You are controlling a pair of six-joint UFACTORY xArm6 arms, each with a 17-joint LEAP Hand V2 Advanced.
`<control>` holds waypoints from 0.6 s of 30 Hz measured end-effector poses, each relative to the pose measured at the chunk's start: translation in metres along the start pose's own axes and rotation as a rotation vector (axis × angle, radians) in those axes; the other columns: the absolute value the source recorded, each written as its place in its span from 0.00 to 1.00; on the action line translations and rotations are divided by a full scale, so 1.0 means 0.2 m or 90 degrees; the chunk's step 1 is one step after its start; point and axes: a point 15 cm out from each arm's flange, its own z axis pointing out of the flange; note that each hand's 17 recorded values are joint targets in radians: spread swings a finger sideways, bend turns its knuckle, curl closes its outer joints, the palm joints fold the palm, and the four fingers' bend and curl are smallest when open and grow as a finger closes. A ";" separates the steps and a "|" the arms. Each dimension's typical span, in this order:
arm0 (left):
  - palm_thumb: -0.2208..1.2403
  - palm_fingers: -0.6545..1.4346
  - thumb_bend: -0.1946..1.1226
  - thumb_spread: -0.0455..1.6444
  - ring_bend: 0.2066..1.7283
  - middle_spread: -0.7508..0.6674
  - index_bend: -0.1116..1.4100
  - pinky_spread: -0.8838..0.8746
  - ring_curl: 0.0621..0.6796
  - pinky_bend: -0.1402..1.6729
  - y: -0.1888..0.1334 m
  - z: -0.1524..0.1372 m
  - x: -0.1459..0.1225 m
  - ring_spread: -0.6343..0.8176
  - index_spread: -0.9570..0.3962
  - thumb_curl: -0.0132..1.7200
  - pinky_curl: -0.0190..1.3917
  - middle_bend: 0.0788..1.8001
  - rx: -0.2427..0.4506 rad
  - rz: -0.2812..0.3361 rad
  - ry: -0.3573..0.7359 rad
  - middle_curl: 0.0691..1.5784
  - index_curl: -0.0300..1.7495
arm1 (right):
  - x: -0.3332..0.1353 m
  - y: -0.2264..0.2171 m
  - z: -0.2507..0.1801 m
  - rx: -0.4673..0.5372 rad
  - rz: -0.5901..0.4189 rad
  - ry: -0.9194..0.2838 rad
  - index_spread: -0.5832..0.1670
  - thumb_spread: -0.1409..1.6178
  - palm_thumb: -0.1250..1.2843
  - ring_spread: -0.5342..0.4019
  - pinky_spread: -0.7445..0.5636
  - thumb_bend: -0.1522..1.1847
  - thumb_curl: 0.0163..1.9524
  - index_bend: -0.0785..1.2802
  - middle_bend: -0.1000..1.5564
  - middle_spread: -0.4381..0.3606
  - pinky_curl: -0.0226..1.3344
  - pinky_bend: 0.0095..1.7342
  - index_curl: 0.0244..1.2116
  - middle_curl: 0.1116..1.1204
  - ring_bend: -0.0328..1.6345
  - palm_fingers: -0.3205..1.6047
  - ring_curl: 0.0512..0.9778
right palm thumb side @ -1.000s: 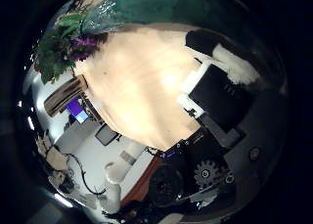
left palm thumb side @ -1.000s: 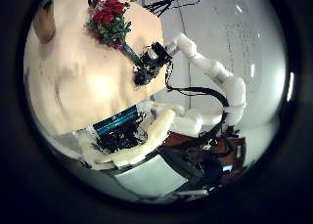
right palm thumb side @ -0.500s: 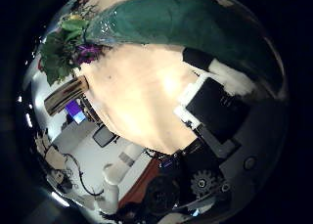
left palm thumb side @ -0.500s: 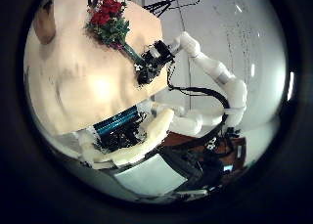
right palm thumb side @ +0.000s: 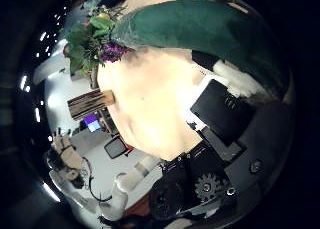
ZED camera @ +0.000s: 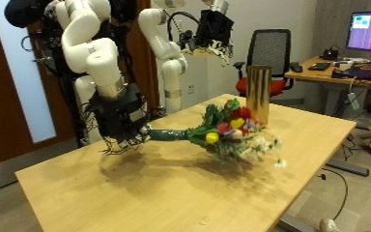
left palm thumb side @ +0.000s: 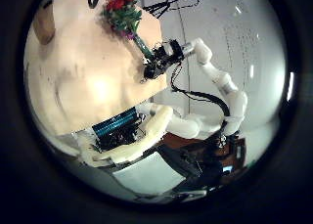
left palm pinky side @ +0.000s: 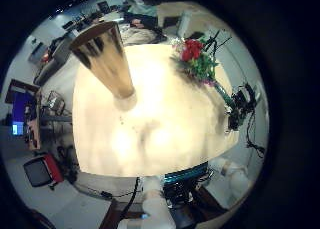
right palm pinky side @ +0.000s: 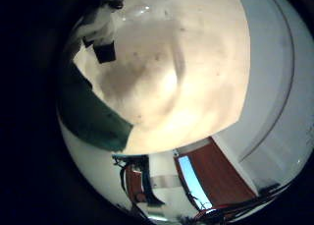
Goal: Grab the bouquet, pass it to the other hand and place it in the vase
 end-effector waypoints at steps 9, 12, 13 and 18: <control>0.31 0.47 0.12 0.57 0.21 0.71 0.19 0.75 0.14 0.18 -0.07 -0.02 0.00 0.75 0.82 0.18 0.20 0.10 0.005 -0.011 0.013 0.18 0.22 | -0.20 0.08 -0.32 0.028 -0.053 -0.160 0.31 0.43 0.96 0.35 0.41 0.13 0.45 0.76 0.78 0.27 0.53 0.79 0.96 0.95 0.86 0.74 0.73; 0.31 0.47 0.12 0.57 0.21 0.71 0.19 0.75 0.14 0.18 -0.10 -0.05 0.02 0.75 0.82 0.18 0.20 0.10 0.002 -0.009 0.024 0.18 0.22 | -0.28 0.10 -0.42 0.041 -0.077 -0.214 0.32 0.40 0.97 0.35 0.41 0.12 0.46 0.76 0.78 0.27 0.54 0.78 0.96 0.95 0.86 0.73 0.73; 0.30 0.47 0.12 0.57 0.21 0.70 0.19 0.75 0.14 0.18 -0.11 -0.06 0.03 0.75 0.82 0.18 0.20 0.10 0.003 -0.008 0.029 0.18 0.22 | -0.31 0.11 -0.45 0.047 -0.086 -0.232 0.33 0.39 0.97 0.35 0.41 0.12 0.47 0.77 0.78 0.28 0.55 0.77 0.96 0.95 0.86 0.73 0.73; 0.27 0.47 0.12 0.55 0.21 0.70 0.19 0.76 0.13 0.18 -0.18 -0.13 0.09 0.75 0.82 0.18 0.19 0.10 0.024 -0.009 0.066 0.18 0.23 | -0.50 0.12 -0.59 0.076 -0.140 -0.330 0.34 0.35 0.97 0.35 0.40 0.11 0.49 0.77 0.79 0.30 0.57 0.76 0.95 0.94 0.86 0.73 0.73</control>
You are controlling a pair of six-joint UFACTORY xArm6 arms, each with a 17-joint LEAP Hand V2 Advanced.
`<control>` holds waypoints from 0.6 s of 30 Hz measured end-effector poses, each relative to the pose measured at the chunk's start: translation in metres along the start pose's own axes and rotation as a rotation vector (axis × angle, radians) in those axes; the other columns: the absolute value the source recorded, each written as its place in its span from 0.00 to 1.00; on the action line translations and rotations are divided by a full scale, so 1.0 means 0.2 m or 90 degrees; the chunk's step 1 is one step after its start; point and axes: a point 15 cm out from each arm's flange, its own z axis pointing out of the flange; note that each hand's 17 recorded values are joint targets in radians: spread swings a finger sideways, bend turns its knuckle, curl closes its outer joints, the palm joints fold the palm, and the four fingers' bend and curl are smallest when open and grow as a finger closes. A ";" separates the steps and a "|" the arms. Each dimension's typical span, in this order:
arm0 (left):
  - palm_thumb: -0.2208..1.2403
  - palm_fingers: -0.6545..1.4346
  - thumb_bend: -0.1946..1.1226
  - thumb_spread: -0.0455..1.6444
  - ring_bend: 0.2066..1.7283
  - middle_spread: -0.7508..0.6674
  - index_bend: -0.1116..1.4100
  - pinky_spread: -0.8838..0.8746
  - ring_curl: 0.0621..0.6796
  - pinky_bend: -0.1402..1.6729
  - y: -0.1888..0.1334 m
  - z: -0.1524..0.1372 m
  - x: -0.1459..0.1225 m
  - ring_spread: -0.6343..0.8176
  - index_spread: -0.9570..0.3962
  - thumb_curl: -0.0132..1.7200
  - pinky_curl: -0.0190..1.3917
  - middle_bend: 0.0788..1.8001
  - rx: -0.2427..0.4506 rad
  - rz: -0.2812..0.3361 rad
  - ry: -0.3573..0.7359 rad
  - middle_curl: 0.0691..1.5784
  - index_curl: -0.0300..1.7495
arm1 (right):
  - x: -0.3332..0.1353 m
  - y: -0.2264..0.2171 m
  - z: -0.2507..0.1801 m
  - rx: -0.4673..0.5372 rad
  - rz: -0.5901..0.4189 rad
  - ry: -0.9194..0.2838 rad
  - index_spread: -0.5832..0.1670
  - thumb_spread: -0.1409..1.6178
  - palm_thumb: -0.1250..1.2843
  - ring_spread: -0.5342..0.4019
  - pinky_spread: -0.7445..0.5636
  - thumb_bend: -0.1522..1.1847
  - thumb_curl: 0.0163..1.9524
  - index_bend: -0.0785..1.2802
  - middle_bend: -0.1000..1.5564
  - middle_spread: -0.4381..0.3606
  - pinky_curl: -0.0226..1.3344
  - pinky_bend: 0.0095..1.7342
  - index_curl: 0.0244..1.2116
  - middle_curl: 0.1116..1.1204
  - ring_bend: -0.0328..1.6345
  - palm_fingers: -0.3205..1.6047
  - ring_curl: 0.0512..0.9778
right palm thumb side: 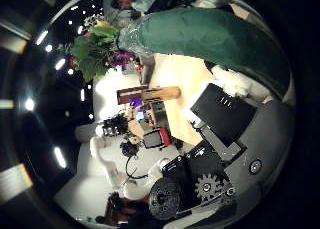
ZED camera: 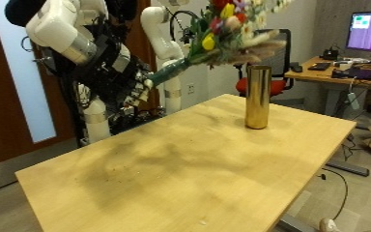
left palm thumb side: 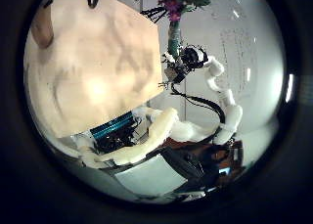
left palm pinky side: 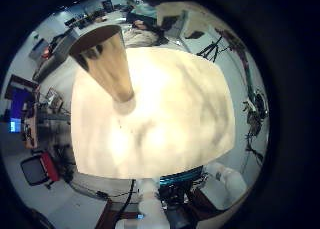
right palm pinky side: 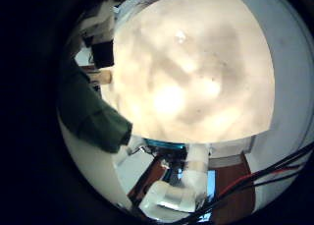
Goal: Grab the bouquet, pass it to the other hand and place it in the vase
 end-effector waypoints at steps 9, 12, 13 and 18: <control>0.25 0.46 0.12 0.54 0.22 0.72 0.19 0.75 0.13 0.19 -0.08 -0.07 0.18 0.75 0.82 0.18 0.20 0.09 0.027 0.013 0.112 0.18 0.22 | -0.33 -0.01 0.00 0.007 -0.133 -0.189 0.36 0.30 0.96 0.35 0.40 0.11 0.50 0.79 0.80 0.31 0.60 0.73 0.94 0.92 0.87 0.74 0.73; 0.25 0.46 0.12 0.53 0.23 0.73 0.18 0.74 0.14 0.19 -0.12 -0.09 0.26 0.75 0.83 0.18 0.20 0.08 0.037 0.023 0.167 0.18 0.22 | -0.40 -0.01 0.06 -0.007 -0.161 -0.218 0.36 0.28 0.96 0.35 0.39 0.11 0.51 0.79 0.80 0.31 0.62 0.72 0.94 0.92 0.87 0.74 0.73; 0.25 0.46 0.12 0.53 0.23 0.73 0.18 0.74 0.14 0.19 -0.13 -0.10 0.28 0.75 0.83 0.18 0.20 0.08 0.042 0.026 0.187 0.18 0.22 | -0.43 0.01 0.09 -0.017 -0.177 -0.223 0.36 0.27 0.96 0.35 0.39 0.10 0.51 0.79 0.80 0.31 0.62 0.72 0.94 0.92 0.87 0.74 0.73; 0.25 0.45 0.12 0.52 0.24 0.74 0.18 0.74 0.15 0.19 -0.16 -0.11 0.35 0.75 0.84 0.19 0.21 0.08 0.049 0.032 0.264 0.18 0.21 | -0.52 0.07 0.22 -0.060 -0.240 -0.240 0.37 0.26 0.96 0.35 0.39 0.10 0.51 0.80 0.81 0.32 0.64 0.71 0.93 0.92 0.87 0.74 0.73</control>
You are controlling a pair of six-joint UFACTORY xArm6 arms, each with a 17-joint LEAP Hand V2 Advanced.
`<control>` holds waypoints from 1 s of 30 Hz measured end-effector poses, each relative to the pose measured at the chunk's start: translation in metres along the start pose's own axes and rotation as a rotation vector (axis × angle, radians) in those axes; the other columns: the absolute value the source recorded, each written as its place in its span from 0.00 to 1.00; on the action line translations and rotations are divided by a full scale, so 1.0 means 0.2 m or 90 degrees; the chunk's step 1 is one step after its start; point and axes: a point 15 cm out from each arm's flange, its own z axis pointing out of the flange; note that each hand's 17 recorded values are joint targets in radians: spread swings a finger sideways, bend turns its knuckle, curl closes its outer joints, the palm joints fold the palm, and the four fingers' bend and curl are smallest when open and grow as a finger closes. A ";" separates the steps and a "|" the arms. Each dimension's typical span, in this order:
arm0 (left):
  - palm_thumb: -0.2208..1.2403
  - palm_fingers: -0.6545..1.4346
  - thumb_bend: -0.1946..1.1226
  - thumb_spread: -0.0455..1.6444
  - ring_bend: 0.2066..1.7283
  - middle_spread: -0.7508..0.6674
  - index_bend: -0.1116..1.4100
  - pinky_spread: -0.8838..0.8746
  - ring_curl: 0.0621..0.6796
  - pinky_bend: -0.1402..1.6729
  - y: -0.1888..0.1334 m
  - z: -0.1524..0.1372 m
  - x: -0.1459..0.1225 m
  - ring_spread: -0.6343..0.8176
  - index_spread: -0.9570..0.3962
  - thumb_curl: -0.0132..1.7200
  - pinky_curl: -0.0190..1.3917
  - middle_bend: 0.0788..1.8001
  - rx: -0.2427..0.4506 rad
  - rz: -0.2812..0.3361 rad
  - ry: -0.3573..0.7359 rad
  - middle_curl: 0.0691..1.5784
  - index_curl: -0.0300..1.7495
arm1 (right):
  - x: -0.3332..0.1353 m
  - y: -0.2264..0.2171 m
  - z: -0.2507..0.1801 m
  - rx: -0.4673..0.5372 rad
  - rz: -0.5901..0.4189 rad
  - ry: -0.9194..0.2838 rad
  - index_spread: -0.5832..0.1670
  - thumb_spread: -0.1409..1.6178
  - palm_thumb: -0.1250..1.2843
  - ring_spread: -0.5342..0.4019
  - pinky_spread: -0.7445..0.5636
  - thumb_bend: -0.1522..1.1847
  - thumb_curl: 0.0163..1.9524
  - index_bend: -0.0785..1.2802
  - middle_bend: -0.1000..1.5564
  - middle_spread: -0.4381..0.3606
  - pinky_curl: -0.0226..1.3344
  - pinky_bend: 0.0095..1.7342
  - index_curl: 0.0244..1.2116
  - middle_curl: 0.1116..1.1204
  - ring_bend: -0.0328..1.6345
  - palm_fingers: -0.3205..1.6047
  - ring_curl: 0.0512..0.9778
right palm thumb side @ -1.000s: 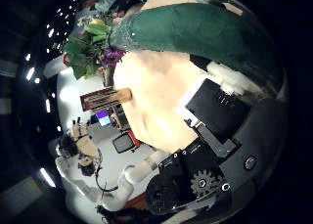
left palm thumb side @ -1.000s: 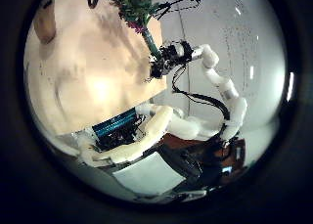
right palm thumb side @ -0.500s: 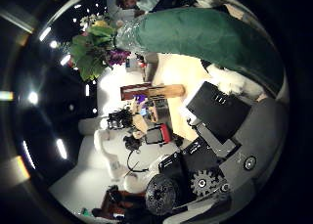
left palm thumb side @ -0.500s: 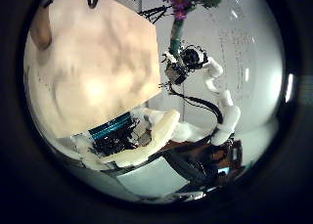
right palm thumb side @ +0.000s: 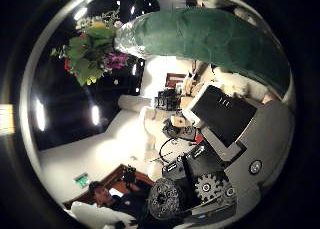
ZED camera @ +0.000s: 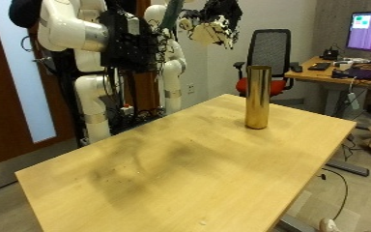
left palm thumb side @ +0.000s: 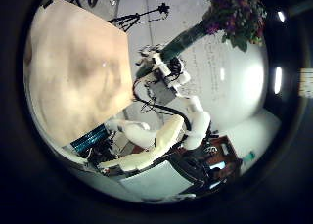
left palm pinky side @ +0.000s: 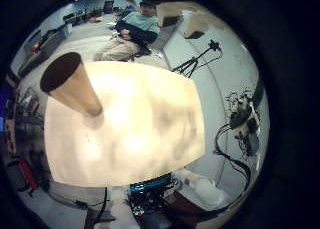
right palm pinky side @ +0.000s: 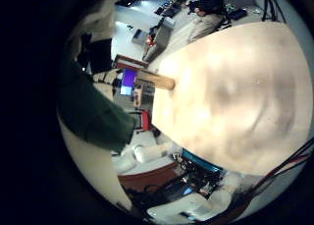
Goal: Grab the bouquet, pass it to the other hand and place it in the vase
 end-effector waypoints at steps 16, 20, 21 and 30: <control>0.27 0.44 0.12 0.48 0.26 0.74 0.18 0.75 0.16 0.20 -0.03 0.06 0.17 0.75 0.85 0.20 0.22 0.10 -0.090 0.016 0.245 0.19 0.19 | 0.09 0.12 0.51 -0.084 -0.046 -0.037 0.38 0.24 0.96 0.36 0.38 0.10 0.51 0.81 0.82 0.32 0.69 0.69 0.92 0.91 0.87 0.74 0.73; 0.27 0.43 0.12 0.48 0.26 0.75 0.18 0.76 0.16 0.20 -0.01 0.07 0.19 0.76 0.86 0.20 0.23 0.10 -0.101 0.033 0.241 0.19 0.19 | 0.09 0.14 0.56 -0.095 -0.046 -0.037 0.38 0.24 0.96 0.36 0.38 0.10 0.51 0.82 0.82 0.32 0.70 0.69 0.92 0.91 0.87 0.73 0.73; 0.27 0.43 0.12 0.48 0.26 0.76 0.18 0.76 0.16 0.20 0.01 0.08 0.20 0.76 0.86 0.20 0.23 0.10 -0.110 0.035 0.242 0.19 0.19 | 0.09 0.14 0.56 -0.095 -0.046 -0.038 0.38 0.24 0.96 0.36 0.38 0.10 0.51 0.82 0.82 0.32 0.71 0.68 0.92 0.91 0.87 0.73 0.73; 0.29 0.39 0.12 0.48 0.25 0.79 0.18 0.78 0.15 0.21 0.06 0.10 0.17 0.78 0.88 0.20 0.23 0.09 -0.200 0.068 0.220 0.18 0.18 | 0.07 0.07 0.59 -0.089 -0.055 -0.024 0.39 0.24 0.96 0.36 0.37 0.10 0.51 0.82 0.82 0.32 0.73 0.67 0.92 0.91 0.87 0.73 0.73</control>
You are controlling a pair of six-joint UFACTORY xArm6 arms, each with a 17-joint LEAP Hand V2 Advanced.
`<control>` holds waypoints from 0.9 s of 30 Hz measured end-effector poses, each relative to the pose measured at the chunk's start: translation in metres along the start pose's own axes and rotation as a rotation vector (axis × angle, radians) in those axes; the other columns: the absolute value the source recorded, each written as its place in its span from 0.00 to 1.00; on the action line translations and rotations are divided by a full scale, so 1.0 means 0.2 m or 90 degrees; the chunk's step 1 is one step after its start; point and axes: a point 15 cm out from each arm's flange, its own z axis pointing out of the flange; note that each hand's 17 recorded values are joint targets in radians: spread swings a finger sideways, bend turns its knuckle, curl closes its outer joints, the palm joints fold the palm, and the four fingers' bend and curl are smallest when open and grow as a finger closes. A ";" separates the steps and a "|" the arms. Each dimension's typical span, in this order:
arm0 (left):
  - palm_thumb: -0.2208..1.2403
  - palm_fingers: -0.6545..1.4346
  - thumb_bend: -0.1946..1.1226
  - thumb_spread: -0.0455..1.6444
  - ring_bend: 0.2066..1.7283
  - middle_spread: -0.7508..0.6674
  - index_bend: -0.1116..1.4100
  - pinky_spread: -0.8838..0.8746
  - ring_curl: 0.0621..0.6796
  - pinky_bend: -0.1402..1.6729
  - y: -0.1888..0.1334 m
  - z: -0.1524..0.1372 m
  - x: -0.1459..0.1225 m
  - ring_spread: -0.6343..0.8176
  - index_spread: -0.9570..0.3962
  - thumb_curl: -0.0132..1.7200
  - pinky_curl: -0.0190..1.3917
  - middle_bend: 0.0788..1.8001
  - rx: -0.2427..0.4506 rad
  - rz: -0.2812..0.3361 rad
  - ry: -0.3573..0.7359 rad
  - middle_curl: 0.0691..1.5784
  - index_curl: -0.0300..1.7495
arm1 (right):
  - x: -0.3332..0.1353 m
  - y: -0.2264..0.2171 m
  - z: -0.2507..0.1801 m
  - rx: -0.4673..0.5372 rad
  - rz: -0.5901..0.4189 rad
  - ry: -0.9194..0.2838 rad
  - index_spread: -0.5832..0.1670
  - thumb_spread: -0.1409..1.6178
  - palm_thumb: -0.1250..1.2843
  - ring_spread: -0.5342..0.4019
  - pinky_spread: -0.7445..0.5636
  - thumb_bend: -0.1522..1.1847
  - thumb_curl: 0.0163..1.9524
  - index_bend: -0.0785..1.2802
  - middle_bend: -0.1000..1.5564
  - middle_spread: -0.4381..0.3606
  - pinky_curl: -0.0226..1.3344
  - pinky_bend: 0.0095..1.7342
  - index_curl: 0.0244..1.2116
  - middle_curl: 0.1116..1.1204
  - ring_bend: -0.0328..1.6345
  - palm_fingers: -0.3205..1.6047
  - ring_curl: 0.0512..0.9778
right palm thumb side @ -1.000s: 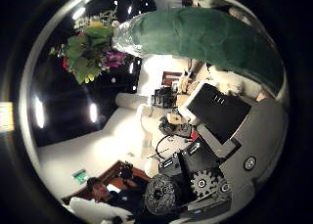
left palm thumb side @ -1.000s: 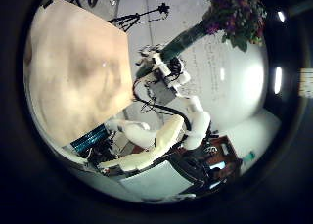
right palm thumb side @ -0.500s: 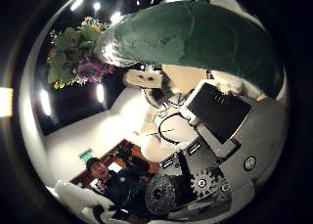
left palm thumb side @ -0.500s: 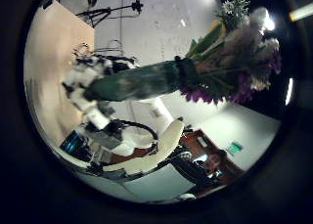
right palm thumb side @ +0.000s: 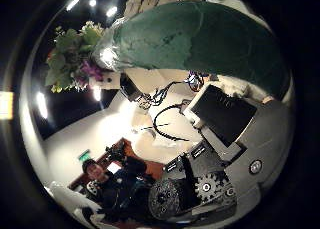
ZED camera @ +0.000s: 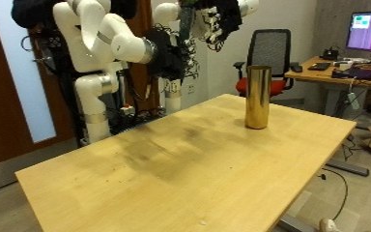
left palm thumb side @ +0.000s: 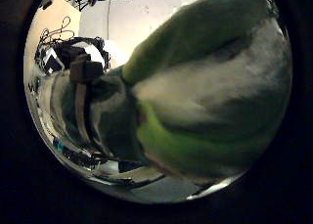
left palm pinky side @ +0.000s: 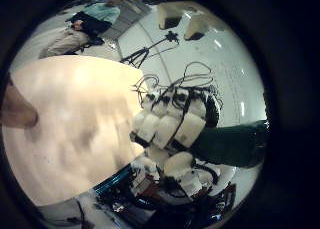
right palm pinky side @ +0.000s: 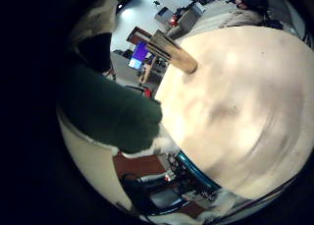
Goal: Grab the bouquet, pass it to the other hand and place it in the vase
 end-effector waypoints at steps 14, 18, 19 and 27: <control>0.36 0.48 0.13 0.50 0.21 0.60 0.20 0.77 0.12 0.16 -0.08 0.00 0.04 0.73 0.84 0.20 0.19 0.26 0.038 0.015 -0.004 0.24 0.21 | 0.02 -0.01 0.02 -0.010 0.025 0.000 0.39 0.24 0.94 0.36 0.37 0.10 0.50 0.82 0.81 0.32 0.75 0.66 0.92 0.92 0.87 0.73 0.74; 0.43 0.63 0.13 0.52 0.31 0.36 0.25 0.63 0.17 0.16 -0.11 0.00 0.08 0.46 0.74 0.21 0.13 0.48 0.074 0.017 0.012 0.33 0.25 | 0.03 0.00 0.01 -0.010 0.033 0.003 0.39 0.26 0.93 0.36 0.37 0.10 0.50 0.82 0.81 0.32 0.75 0.67 0.92 0.92 0.86 0.73 0.74; 0.45 0.68 0.14 0.53 0.35 0.34 0.25 0.59 0.19 0.19 -0.11 0.00 0.08 0.40 0.72 0.21 0.13 0.50 0.081 0.015 0.018 0.35 0.26 | 0.04 -0.01 0.01 -0.007 0.037 0.006 0.39 0.26 0.93 0.36 0.37 0.10 0.50 0.81 0.81 0.32 0.75 0.67 0.92 0.92 0.87 0.73 0.74; 0.67 0.91 0.16 0.56 0.61 0.20 0.24 0.16 0.51 0.56 -0.12 -0.05 0.15 0.10 0.47 0.24 0.28 0.50 0.151 0.032 0.048 0.41 0.35 | 0.17 -0.05 -0.04 0.025 0.048 0.073 0.38 0.52 0.77 0.33 0.33 0.08 0.42 0.72 0.73 0.30 0.68 0.67 0.88 0.88 0.82 0.73 0.70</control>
